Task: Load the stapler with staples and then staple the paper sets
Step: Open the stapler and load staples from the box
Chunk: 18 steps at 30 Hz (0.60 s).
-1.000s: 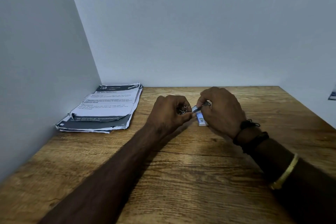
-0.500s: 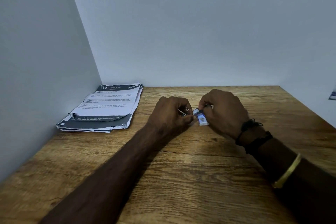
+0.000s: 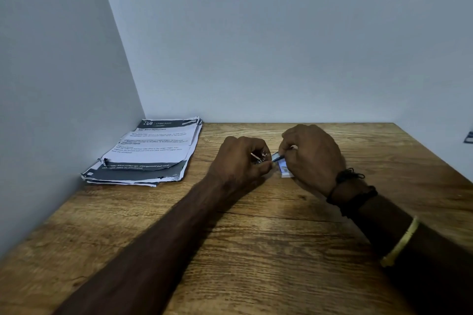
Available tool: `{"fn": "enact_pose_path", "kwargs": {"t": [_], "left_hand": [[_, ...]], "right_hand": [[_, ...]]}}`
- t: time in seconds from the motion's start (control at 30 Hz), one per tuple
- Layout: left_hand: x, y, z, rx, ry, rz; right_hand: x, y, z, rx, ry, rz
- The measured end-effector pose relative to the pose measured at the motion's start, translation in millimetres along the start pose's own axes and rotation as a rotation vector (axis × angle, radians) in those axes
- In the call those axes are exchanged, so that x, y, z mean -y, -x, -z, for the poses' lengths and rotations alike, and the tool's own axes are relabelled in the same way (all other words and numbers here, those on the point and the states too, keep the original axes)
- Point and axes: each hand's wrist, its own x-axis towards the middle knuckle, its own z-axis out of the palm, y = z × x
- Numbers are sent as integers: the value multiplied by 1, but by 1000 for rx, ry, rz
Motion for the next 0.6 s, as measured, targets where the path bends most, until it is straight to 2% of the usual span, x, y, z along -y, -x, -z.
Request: {"fn": "enact_pose_path", "kwargs": {"t": [0.1,0.2,0.43,0.6], "left_hand": [[-1,-1,-1,2,4,2],[-1,-2,-2,5,7,11],[-6,-2,1,-1,0,26],[-1,0,6,18,-110,141]], "right_hand": [[-5,0,-3,-36,-168,-119],[-9,0,-6,-41,-233,-189],[-10,-3,-9,11,-457,-272],[-15,-4,-6,1,-633,-306]]}}
